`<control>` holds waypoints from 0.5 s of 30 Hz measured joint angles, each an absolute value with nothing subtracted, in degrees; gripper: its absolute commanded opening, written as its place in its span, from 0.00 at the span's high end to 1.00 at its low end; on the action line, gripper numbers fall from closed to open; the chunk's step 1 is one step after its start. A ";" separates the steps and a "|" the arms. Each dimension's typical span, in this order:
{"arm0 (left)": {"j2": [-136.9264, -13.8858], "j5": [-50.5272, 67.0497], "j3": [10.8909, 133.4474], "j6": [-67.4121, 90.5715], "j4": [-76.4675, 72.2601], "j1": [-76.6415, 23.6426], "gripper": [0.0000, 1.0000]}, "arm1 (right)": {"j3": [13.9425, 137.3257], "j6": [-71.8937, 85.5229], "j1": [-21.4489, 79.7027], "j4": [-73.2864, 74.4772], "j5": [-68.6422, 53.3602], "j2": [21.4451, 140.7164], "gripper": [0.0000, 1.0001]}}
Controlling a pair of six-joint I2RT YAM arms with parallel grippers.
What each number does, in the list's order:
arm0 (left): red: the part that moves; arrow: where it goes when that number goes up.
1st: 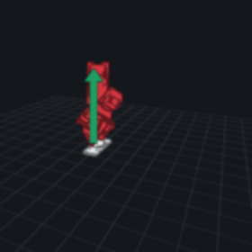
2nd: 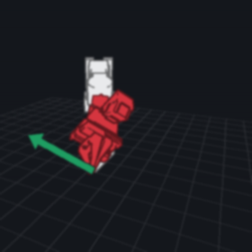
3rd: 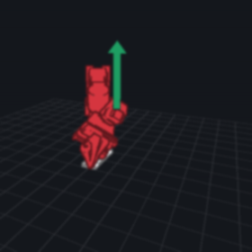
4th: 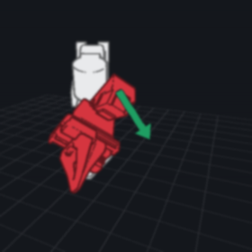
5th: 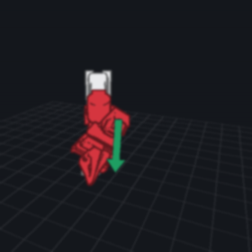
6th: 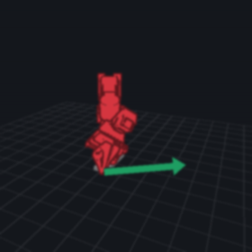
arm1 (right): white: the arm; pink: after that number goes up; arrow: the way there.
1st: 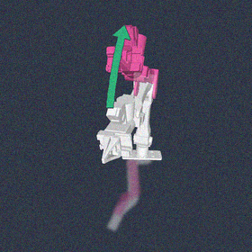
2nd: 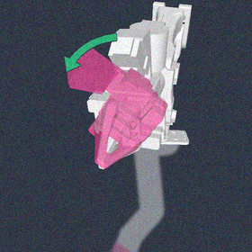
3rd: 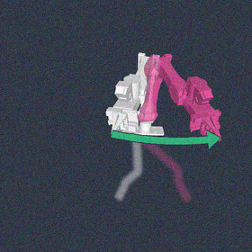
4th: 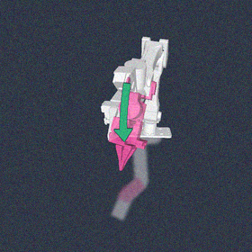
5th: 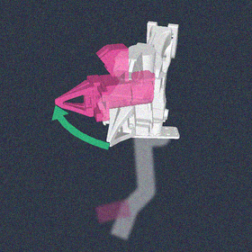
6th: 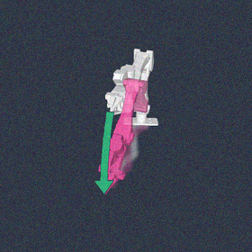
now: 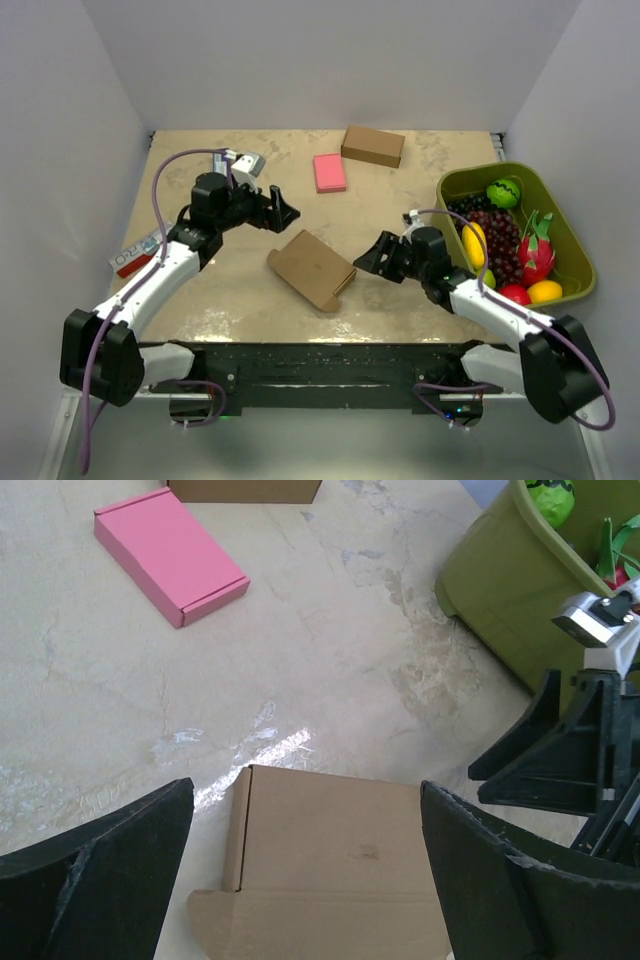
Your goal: Fold the paper box
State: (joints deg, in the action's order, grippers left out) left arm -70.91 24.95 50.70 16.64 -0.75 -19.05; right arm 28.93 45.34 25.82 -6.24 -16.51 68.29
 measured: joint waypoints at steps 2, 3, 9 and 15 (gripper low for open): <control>-71.33 25.15 50.70 16.67 -0.75 -18.98 0.00 | 26.15 47.94 25.89 -7.62 -16.53 64.73 0.27; -71.57 25.32 50.70 16.67 -0.78 -18.92 0.00 | 24.71 49.30 26.02 -8.60 -16.58 63.46 0.27; -74.15 26.85 50.65 16.71 -0.82 -18.81 0.00 | 19.51 56.05 28.53 -14.13 -16.49 64.55 0.25; -75.83 27.00 50.48 16.71 -0.75 -18.81 0.00 | 18.55 60.99 34.13 -21.56 -15.90 69.25 0.25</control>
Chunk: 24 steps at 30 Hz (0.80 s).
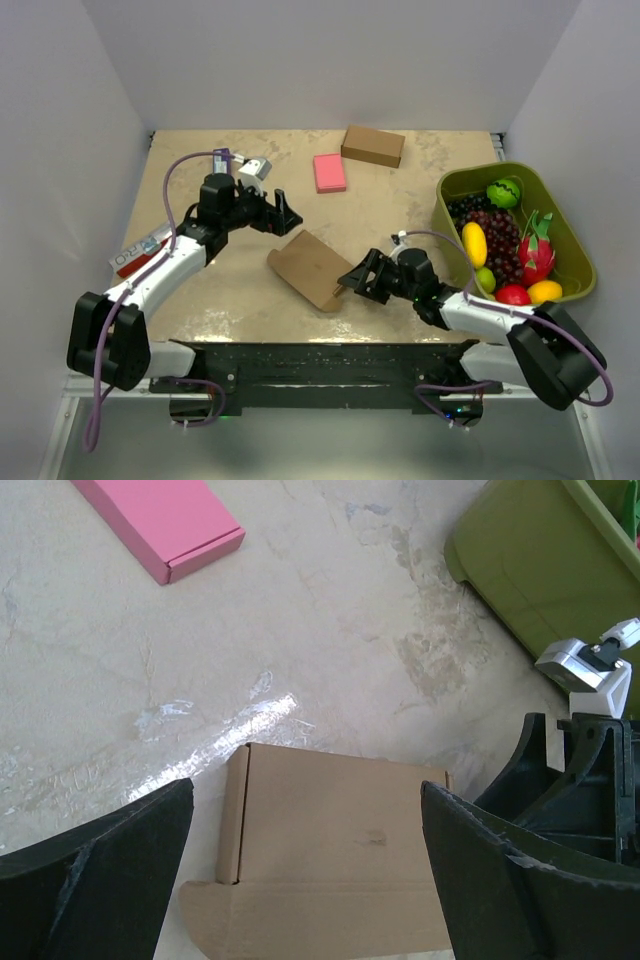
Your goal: Fold the paper box
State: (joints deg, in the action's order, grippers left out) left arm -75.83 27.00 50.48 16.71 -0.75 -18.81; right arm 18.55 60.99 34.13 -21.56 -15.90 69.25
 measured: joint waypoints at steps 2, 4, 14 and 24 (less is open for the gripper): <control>-75.85 27.05 50.35 16.69 -0.75 -18.81 0.00 | 18.13 62.24 35.24 -23.51 -15.49 70.06 0.25; -75.85 27.05 50.33 16.69 -0.73 -18.81 0.00 | 17.54 63.11 35.57 -24.86 -14.48 70.37 0.25; -75.85 27.49 50.33 16.64 -0.73 -18.81 0.00 | 15.94 65.65 35.57 -31.22 -10.96 78.15 0.30; -75.85 27.73 49.98 15.77 -0.73 -18.79 0.00 | 14.46 69.89 35.62 -47.90 -11.73 87.26 0.78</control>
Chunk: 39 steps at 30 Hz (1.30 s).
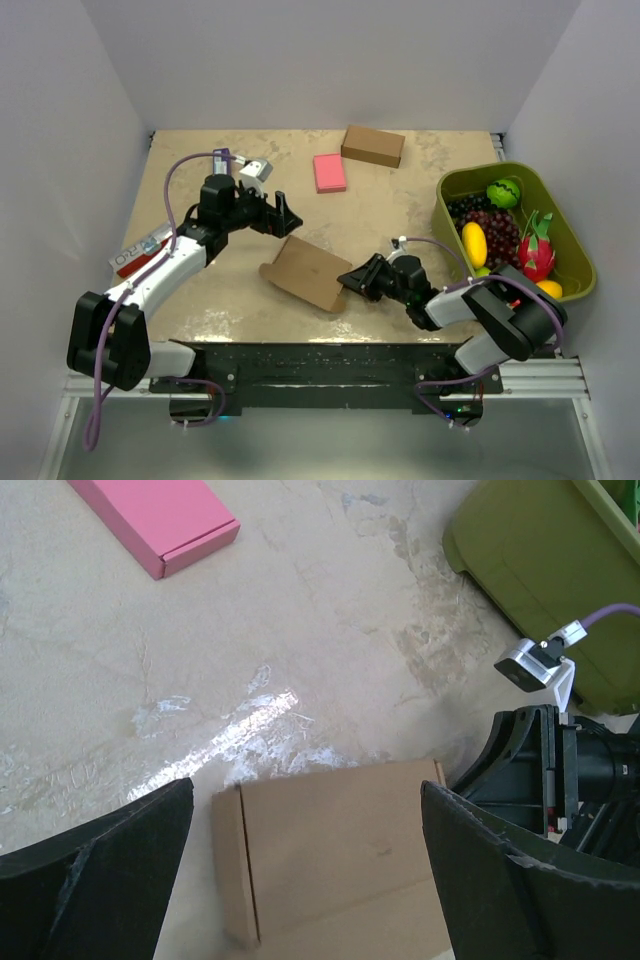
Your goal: Fold the paper box
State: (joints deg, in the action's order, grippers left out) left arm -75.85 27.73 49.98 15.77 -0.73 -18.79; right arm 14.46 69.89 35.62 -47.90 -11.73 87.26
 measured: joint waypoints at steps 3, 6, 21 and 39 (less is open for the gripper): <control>-75.88 27.73 49.98 15.57 -0.73 -18.79 0.00 | 13.89 70.67 35.64 -50.35 -11.68 87.33 0.90; -75.88 27.73 49.98 15.42 -0.71 -18.76 0.00 | 13.65 70.98 35.59 -51.29 -11.53 87.33 0.92; -77.73 30.63 50.78 13.93 5.76 -13.37 0.00 | 13.47 70.98 35.57 -51.37 -11.51 87.18 0.98; -83.26 41.95 46.00 21.71 3.22 -12.01 0.00 | 13.85 68.84 34.79 -41.45 -11.14 80.97 0.99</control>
State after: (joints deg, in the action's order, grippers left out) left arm -83.26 41.95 46.00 21.71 3.22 -12.01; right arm 13.85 68.84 34.79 -41.45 -11.14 80.97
